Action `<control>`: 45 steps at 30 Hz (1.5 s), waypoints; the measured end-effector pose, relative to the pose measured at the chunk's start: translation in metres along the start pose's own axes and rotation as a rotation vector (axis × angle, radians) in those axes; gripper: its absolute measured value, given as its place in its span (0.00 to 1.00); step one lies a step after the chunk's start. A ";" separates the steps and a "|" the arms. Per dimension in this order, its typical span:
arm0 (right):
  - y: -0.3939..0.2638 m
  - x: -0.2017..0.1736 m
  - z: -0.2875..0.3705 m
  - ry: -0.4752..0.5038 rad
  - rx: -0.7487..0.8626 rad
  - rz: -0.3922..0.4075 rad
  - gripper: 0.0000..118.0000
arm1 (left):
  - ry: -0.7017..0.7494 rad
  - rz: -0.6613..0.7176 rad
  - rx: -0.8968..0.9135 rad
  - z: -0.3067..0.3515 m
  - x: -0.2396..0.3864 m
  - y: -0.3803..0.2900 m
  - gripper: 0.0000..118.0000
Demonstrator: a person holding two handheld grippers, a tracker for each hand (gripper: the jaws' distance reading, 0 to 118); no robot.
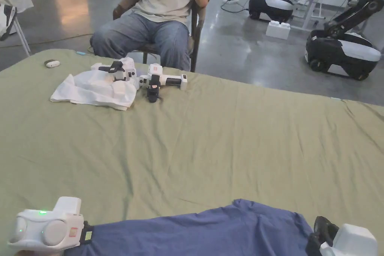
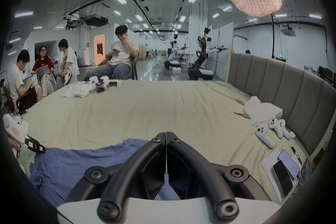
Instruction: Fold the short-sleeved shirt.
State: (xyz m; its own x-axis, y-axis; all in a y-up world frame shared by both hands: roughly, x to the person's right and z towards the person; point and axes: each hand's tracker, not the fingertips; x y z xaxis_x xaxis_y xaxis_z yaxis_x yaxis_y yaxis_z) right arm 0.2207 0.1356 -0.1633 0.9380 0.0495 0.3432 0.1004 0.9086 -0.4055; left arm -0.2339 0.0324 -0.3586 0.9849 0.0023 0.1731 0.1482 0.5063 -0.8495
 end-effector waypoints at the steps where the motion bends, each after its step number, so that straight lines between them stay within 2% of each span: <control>1: 0.003 0.005 -0.013 0.000 -0.049 -0.004 0.03 | -0.009 -0.013 0.005 0.000 0.004 -0.001 0.02; 3: 0.007 0.021 -0.047 0.020 -0.155 -0.029 0.18 | -0.019 -0.003 -0.002 -0.001 0.006 0.000 0.00; 4: 0.010 0.028 -0.064 0.027 -0.221 -0.035 0.33 | -0.017 -0.006 0.000 0.001 0.003 -0.001 0.00; 5: 0.011 0.036 -0.083 0.038 -0.284 -0.054 0.41 | -0.022 -0.005 0.003 0.003 -0.001 0.001 0.00; 7: 0.013 0.051 -0.117 0.061 -0.392 -0.062 0.44 | -0.031 0.009 0.031 0.014 -0.007 0.005 0.00; 9: 0.014 0.062 -0.149 0.074 -0.465 -0.082 0.45 | -0.012 0.001 0.094 0.028 -0.013 0.010 0.00; 12: 0.013 0.069 -0.186 0.102 -0.543 -0.098 0.50 | -0.022 0.011 0.116 0.047 -0.016 0.019 0.00; 17: 0.003 0.068 -0.230 0.138 -0.667 -0.153 0.50 | 0.002 -0.013 0.127 0.055 -0.015 0.027 0.00; 21: -0.002 0.054 -0.242 0.134 -0.759 -0.117 0.48 | -0.002 -0.017 0.114 0.055 -0.016 0.029 0.00; 24: -0.003 0.036 -0.238 0.141 -0.735 -0.063 0.23 | -0.003 -0.029 0.116 0.055 -0.013 0.029 0.00; 25: -0.003 0.032 -0.239 0.158 -0.725 -0.033 0.11 | 0.000 -0.034 0.116 0.055 -0.012 0.029 0.00; 28: -0.006 0.023 -0.240 0.146 -0.724 0.033 0.08 | -0.006 -0.033 0.117 0.055 -0.011 0.032 0.00; 30: -0.001 0.025 -0.235 0.160 -0.715 0.038 0.07 | -0.011 -0.030 0.124 0.059 -0.011 0.033 0.00; 33: 0.013 0.036 -0.216 0.161 -0.615 0.034 0.07 | -0.020 -0.025 0.149 0.067 -0.012 0.038 0.00; 36: 0.034 0.051 -0.187 0.186 -0.522 -0.010 0.06 | -0.039 -0.037 0.190 0.080 -0.012 0.044 0.00; 45: 0.115 0.088 -0.065 0.160 -0.173 -0.018 0.06 | -0.112 -0.072 0.426 0.161 0.005 0.085 0.00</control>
State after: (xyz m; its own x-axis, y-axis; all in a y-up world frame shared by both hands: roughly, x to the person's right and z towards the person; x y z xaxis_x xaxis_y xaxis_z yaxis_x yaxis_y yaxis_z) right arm 0.3358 0.2179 -0.2348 0.9748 -0.0449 0.2187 0.1600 0.8235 -0.5442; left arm -0.2313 0.2146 -0.3496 0.9541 0.0359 0.2973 0.1424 0.8189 -0.5560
